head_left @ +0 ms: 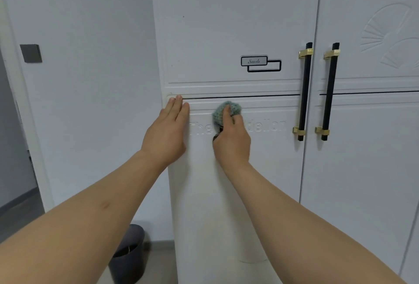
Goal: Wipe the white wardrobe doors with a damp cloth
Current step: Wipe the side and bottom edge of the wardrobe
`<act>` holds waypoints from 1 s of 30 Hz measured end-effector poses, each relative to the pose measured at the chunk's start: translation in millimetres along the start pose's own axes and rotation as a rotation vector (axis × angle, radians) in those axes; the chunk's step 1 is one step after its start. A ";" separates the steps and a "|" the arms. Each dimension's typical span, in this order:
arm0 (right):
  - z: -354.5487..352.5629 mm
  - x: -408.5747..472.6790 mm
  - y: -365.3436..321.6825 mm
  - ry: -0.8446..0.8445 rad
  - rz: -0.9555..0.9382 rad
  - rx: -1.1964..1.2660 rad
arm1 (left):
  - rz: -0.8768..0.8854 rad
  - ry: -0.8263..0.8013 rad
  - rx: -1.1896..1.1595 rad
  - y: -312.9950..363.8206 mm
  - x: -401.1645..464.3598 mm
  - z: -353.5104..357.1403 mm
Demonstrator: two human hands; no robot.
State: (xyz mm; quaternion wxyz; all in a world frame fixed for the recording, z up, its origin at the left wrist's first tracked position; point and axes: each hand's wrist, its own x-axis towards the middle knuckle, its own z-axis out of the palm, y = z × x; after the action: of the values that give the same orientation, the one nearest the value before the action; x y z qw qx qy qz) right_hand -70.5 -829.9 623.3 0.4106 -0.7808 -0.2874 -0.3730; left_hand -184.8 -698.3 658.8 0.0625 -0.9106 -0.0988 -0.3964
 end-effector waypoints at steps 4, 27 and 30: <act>6.4 -5.2 -15.4 -0.202 -0.300 -0.092 | 0.000 0.014 0.016 1.2 1.0 6.4; 16.4 -79.6 54.4 -0.021 0.125 0.102 | 0.009 -0.024 0.114 7.8 -2.5 9.3; 47.4 -84.9 9.9 -0.189 -0.116 0.036 | 0.009 -0.041 0.121 5.2 -1.9 9.0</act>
State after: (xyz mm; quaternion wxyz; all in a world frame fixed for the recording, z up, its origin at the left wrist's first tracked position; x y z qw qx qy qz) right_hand -93.8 -806.3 531.3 0.3734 -0.7869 -0.3764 -0.3157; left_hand -178.4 -701.8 651.1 0.1173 -0.9135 -0.1198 -0.3707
